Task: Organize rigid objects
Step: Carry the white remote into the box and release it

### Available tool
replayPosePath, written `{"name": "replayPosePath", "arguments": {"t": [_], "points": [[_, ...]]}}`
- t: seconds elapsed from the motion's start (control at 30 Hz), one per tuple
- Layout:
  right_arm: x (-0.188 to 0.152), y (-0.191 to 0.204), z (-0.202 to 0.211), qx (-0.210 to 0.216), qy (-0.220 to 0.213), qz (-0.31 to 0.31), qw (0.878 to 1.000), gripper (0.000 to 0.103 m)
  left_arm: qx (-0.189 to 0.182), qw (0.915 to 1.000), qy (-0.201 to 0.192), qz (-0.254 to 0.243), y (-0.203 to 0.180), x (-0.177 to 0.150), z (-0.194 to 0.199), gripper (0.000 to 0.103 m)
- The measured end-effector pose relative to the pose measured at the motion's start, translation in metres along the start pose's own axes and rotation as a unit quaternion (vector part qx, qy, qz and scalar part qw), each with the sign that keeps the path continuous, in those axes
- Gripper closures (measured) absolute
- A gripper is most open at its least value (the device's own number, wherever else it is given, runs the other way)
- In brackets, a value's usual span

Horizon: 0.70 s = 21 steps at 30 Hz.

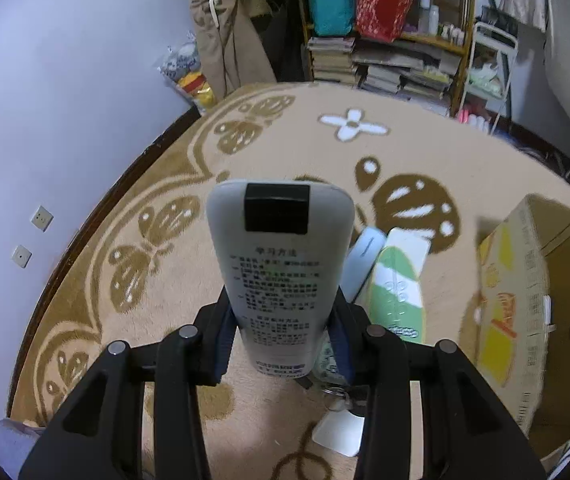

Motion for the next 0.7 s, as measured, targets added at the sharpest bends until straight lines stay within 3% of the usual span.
{"name": "replayPosePath", "arguments": {"t": [0.13,0.33,0.7], "points": [[0.000,0.000,0.000,0.000,0.000,0.000,1.000,0.096,-0.002,0.9990,-0.042,-0.014,-0.017,0.008,0.031,0.064],[0.000,-0.001,0.000,0.000,0.000,0.000,1.000,0.096,-0.030,0.9971,-0.066,-0.024,-0.046,0.017,0.063,0.064],[0.000,-0.001,0.000,0.001,0.000,0.000,1.000,0.096,-0.086,0.9925,-0.053,-0.069,-0.120,0.007,0.081,0.064]]}}
Point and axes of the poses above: each gripper's, at about its wrist camera, not at the fingertips, and z roughly against the way its jaws point, y to its left, x to its top, the point moved 4 cm from there along -z, roughly the way its jaws point, and after that the axes turned 14 degrees about -x, right-handed, at the moved point
